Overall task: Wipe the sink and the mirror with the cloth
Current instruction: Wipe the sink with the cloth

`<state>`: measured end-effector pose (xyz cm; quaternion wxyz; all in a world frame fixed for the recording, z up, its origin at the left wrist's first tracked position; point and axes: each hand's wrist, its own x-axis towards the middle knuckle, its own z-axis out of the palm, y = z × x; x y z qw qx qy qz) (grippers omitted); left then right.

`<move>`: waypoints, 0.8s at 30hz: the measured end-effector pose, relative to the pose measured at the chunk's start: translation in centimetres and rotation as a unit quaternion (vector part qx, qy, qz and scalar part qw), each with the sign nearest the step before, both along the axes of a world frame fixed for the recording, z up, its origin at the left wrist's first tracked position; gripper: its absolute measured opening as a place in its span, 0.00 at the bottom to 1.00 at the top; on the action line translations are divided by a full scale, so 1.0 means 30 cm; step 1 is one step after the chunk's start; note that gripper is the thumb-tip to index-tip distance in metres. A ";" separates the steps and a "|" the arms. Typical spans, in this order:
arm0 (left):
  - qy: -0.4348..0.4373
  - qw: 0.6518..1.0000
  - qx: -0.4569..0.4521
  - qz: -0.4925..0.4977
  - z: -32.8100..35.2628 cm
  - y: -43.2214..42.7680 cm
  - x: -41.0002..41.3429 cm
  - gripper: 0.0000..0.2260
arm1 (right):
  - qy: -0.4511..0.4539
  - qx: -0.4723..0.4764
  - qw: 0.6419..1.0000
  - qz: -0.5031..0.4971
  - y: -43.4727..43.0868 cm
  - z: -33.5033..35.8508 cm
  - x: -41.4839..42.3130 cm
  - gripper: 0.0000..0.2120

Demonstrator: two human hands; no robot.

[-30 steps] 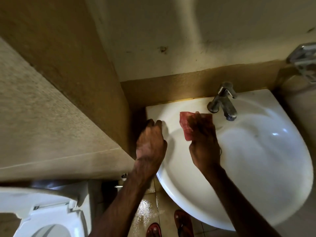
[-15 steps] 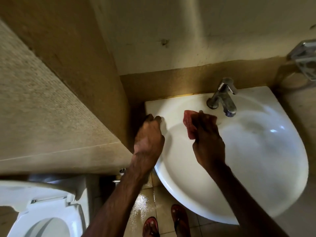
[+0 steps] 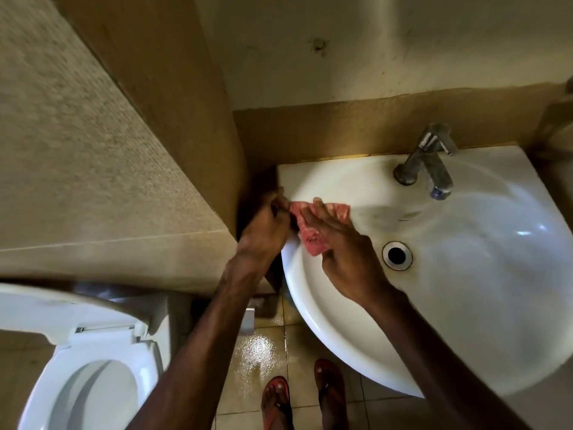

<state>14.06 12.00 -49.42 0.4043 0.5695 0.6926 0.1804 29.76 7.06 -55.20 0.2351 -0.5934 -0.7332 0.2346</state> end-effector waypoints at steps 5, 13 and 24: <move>0.016 0.999 0.031 0.019 0.049 -0.041 0.029 0.19 | 0.101 -0.043 0.994 0.021 -0.041 -0.039 0.046 0.39; -0.071 0.986 0.116 0.094 0.050 -0.140 0.025 0.12 | 0.068 -0.038 0.995 -0.058 -0.028 0.014 -0.102 0.31; -0.039 0.993 -0.016 0.106 0.065 -0.092 0.036 0.20 | -0.118 -0.041 0.982 0.144 -0.417 0.056 -0.063 0.32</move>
